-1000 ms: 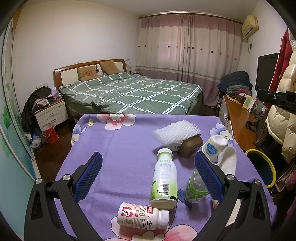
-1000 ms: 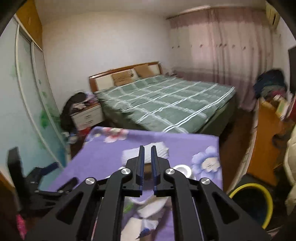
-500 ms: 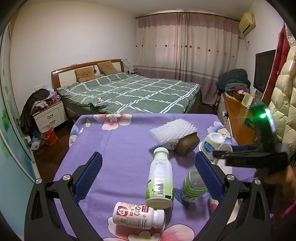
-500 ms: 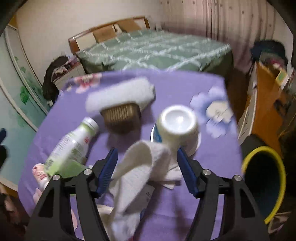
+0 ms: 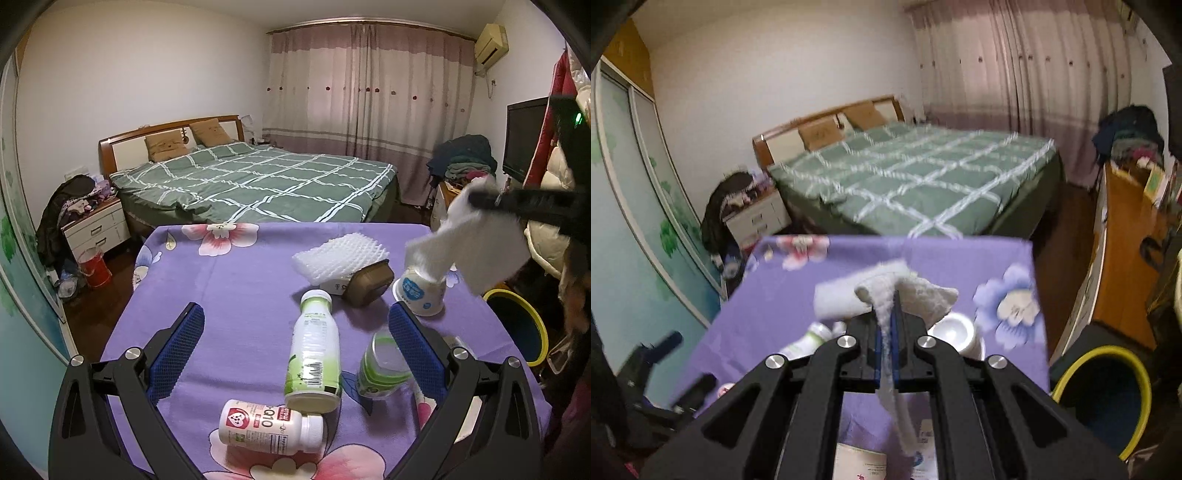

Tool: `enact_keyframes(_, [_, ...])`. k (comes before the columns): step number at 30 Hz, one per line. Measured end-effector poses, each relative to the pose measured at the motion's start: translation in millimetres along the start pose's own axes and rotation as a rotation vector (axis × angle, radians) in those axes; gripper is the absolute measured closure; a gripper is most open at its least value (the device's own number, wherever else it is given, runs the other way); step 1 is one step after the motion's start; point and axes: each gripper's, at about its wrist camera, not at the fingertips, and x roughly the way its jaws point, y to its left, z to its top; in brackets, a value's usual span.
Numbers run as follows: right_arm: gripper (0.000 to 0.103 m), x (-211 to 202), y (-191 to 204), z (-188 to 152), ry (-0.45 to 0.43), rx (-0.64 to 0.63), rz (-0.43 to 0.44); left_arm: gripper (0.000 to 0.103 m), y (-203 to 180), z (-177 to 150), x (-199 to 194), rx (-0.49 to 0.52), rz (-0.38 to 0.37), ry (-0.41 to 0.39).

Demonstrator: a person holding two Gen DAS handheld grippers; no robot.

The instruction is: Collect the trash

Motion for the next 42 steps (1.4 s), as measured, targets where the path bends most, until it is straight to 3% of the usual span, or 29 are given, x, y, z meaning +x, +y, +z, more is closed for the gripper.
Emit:
enact_keyframes(5, [0.099, -36, -17, 7, -0.061, 0.006, -0.038, 0.005, -13, -2, -5, 0.02, -0.037, 0.002])
enact_keyframes(9, [0.099, -58, -51, -6, -0.073, 0.039, -0.13, 0.005, -33, -7, -9, 0.041, -0.1, 0.012])
enact_keyframes(20, [0.098, -62, -175, -74, 0.013, 0.203, -0.402, 0.005, -109, -34, 3, 0.13, -0.217, 0.107])
enact_keyframes(29, [0.094, -34, -244, -114, 0.107, 0.29, -0.499, 0.005, -137, -46, 25, 0.155, -0.199, 0.194])
enact_keyframes(34, [0.067, -33, -258, -125, 0.099, 0.313, -0.518, 0.005, -142, -50, 39, 0.161, -0.181, 0.24])
enact_keyframes(42, [0.066, -34, -257, -128, 0.09, 0.302, -0.514, 0.005, -149, -56, 60, 0.179, -0.132, 0.308])
